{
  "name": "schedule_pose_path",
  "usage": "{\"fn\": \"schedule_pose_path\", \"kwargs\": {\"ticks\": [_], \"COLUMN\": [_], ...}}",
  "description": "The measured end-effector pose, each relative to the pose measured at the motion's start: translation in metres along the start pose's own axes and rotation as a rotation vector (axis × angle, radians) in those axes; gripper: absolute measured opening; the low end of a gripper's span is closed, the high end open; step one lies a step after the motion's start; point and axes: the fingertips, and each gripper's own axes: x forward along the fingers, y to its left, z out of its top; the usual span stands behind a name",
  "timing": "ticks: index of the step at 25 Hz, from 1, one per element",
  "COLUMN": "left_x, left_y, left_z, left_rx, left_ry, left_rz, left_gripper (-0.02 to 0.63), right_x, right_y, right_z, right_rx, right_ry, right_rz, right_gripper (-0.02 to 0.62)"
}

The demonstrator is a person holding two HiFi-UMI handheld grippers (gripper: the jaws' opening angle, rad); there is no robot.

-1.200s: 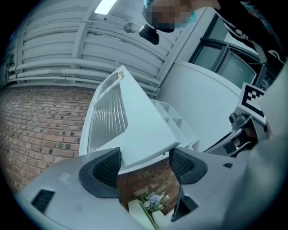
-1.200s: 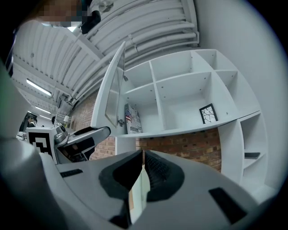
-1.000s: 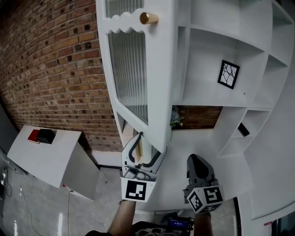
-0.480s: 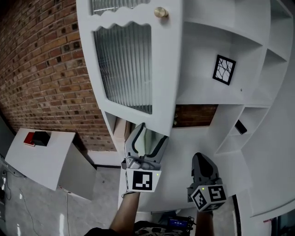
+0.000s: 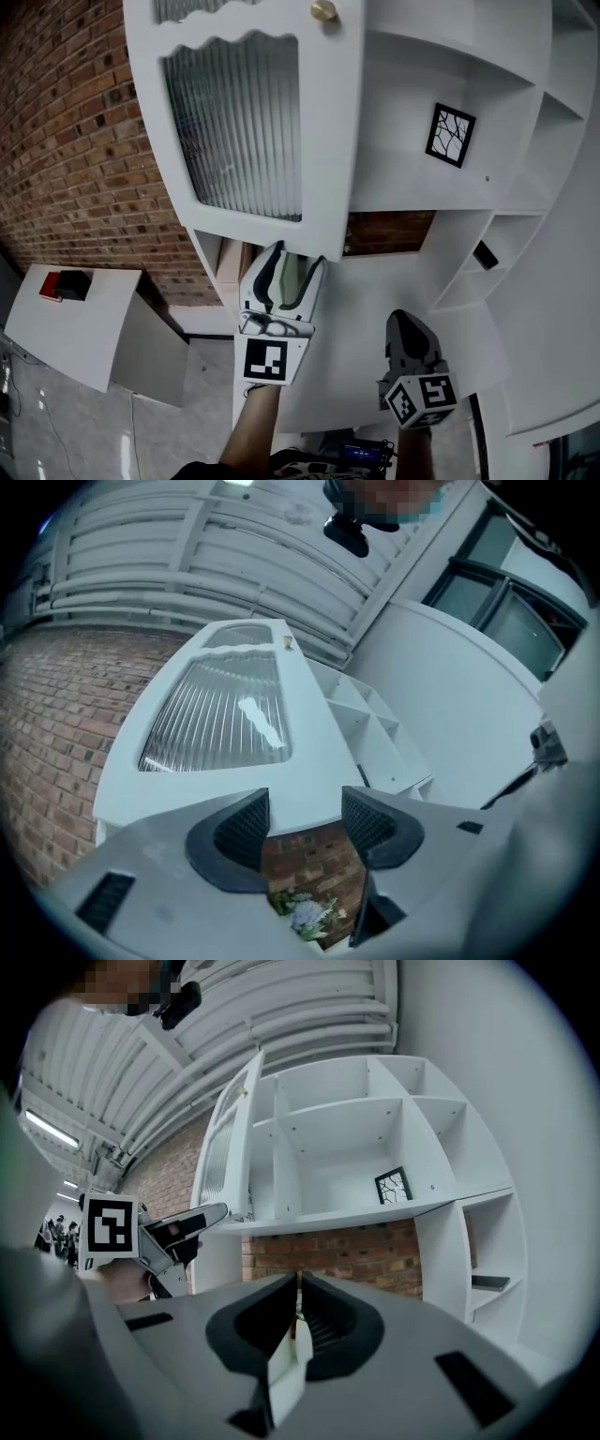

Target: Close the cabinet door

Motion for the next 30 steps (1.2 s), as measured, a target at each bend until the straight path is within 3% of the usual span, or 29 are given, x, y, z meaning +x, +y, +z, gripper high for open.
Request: {"fn": "schedule_pose_path", "kwargs": {"ticks": [8,19,22,30], "left_x": [0.016,0.032,0.036,0.045], "left_y": [0.004,0.014,0.019,0.025], "left_z": [-0.012,-0.020,-0.022,-0.028], "left_rx": [0.055,0.053,0.080,0.061], "left_ry": [0.008,0.001,0.008,-0.010], "left_rz": [0.021,0.066,0.091,0.122], "left_gripper": [0.235,0.186,0.145,0.130], "right_x": [0.009,0.020,0.023,0.032], "right_y": [-0.012,-0.025,-0.028,-0.042], "right_z": [-0.009,-0.017,-0.020,-0.025], "right_rx": [0.006,0.025,0.025,0.033], "right_ry": [0.021,0.041,0.047,0.062], "right_rz": [-0.008,-0.010,-0.016,-0.023], "right_gripper": [0.008,0.008,0.008,0.008]}}
